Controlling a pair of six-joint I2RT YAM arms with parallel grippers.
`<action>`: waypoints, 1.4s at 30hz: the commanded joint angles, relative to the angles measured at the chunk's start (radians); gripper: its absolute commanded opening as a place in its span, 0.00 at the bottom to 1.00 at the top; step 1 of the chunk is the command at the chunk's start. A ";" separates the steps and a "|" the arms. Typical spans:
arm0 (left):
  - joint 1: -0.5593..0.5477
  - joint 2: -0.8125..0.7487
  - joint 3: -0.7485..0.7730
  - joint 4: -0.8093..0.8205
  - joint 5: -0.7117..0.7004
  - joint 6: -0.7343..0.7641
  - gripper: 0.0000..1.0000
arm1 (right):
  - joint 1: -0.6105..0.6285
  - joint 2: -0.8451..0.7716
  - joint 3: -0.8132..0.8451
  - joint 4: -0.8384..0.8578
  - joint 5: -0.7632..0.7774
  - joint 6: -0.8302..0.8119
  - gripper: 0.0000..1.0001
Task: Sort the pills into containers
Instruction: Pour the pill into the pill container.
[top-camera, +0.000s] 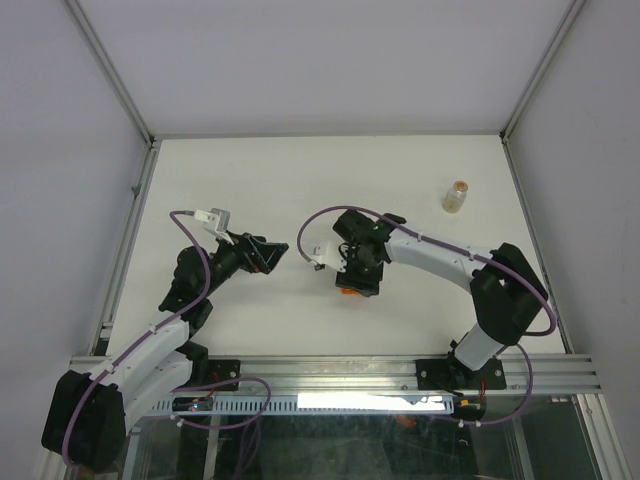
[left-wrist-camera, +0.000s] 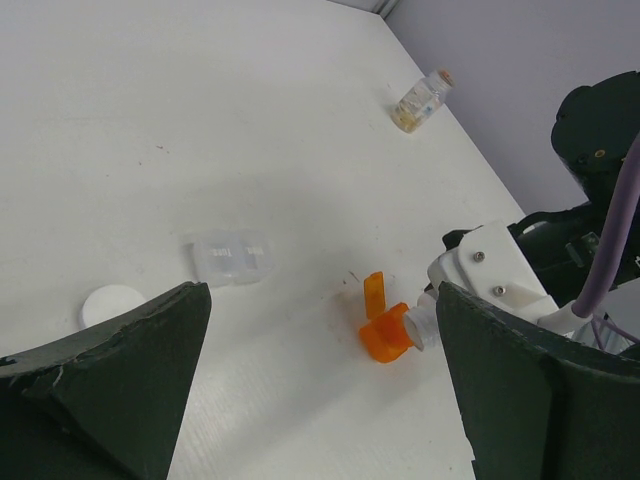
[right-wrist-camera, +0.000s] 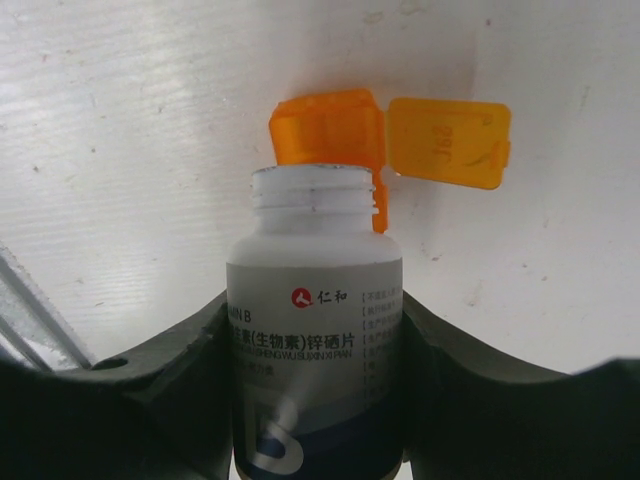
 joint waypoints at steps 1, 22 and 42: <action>0.007 -0.010 0.034 0.058 0.018 0.018 0.99 | 0.019 -0.049 -0.011 0.091 0.020 -0.008 0.00; 0.007 -0.003 0.038 0.059 0.021 0.018 0.99 | 0.015 -0.062 -0.024 0.099 0.043 -0.003 0.00; 0.008 -0.009 0.035 0.055 0.019 0.018 0.99 | 0.006 -0.026 0.025 0.023 -0.031 0.019 0.00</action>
